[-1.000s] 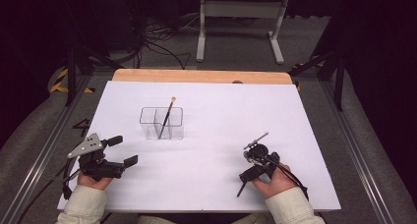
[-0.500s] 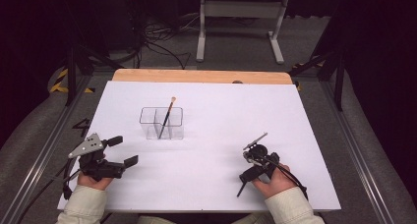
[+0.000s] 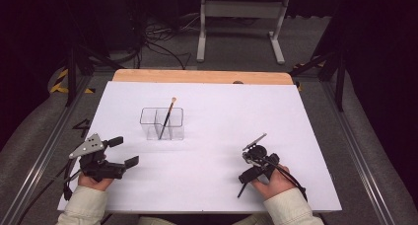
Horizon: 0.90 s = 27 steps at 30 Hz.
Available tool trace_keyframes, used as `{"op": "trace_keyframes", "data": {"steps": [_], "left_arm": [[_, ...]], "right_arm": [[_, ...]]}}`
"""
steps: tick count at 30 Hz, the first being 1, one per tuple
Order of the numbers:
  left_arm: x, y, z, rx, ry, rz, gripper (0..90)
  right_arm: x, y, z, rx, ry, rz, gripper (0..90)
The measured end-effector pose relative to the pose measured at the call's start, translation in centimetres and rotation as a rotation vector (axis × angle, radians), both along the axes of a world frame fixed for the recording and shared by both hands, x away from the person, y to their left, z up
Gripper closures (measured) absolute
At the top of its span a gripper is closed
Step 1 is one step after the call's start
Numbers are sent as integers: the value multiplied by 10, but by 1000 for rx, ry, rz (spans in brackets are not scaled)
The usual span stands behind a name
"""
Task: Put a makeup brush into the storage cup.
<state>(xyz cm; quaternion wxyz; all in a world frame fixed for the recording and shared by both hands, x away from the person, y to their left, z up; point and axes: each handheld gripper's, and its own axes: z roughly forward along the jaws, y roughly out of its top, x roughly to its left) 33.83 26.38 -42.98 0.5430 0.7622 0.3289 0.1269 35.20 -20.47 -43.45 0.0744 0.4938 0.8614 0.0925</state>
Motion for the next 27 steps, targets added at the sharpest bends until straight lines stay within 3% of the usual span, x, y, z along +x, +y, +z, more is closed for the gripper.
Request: {"op": "trace_keyframes", "data": {"steps": [7,16,19,23,27], "left_arm": [[0,0,0,-1,1,-2,25],[-1,0,0,-5,5,0,25],[0,0,-1,-1,4,-6,26],[0,-1,-1,4,4,-10,27],[0,-1,-1,2,7,-8,27]], "right_arm": [[0,2,-1,-12,18,26,33],[1,4,2,-16,42,13,123],[1,5,6,-20,47,23,227],[2,4,8,-25,55,33,291],[4,2,11,-35,71,46,444]]}}
